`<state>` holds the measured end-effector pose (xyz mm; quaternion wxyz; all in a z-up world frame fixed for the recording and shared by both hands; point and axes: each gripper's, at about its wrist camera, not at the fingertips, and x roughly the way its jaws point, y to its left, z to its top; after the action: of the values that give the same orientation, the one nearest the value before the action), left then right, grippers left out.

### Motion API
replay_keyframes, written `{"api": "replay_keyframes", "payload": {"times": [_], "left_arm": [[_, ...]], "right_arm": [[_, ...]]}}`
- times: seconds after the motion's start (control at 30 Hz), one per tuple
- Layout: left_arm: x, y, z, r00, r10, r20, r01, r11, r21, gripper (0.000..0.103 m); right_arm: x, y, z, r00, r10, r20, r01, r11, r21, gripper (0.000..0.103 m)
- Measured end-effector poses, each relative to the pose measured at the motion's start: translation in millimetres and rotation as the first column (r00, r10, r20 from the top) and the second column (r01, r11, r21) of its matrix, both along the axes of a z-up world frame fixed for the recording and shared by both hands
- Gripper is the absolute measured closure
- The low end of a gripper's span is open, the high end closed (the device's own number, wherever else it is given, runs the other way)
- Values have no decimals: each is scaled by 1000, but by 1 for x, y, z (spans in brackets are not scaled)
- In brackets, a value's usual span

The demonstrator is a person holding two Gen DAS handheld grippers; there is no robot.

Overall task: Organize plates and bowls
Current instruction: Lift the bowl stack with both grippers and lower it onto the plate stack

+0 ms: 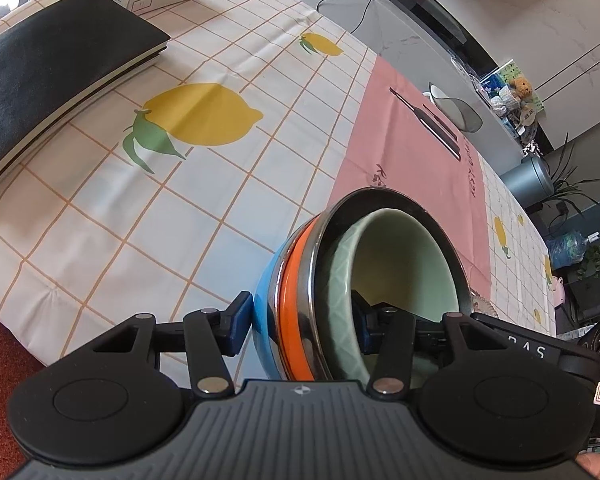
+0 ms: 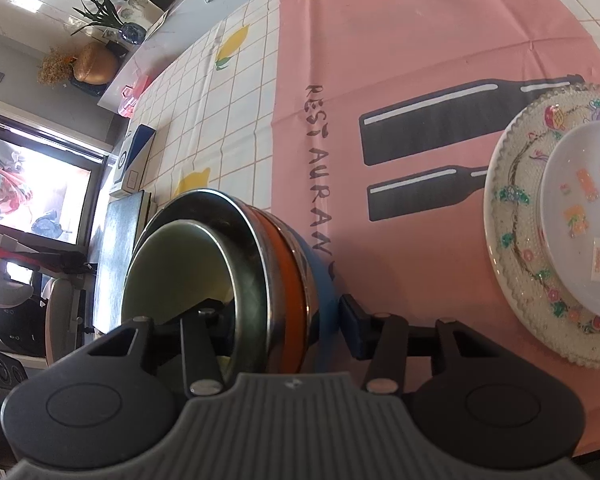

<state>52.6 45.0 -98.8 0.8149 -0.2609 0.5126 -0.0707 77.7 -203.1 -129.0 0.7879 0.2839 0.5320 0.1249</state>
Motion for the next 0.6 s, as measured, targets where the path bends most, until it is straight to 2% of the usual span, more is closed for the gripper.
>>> {"api": "replay_keyframes", "payload": {"times": [0.37,0.6], "left_arm": [[1,-25,22,999,-28,33,28,1000,10,47],[4,-67,41,994,-84,73,84,996,7,47]], "right_arm": [[-12,-26,14,999,-43,26,42,998,40,57],[-22,-67,33,995,-88,53,85,994,64,57]]}}
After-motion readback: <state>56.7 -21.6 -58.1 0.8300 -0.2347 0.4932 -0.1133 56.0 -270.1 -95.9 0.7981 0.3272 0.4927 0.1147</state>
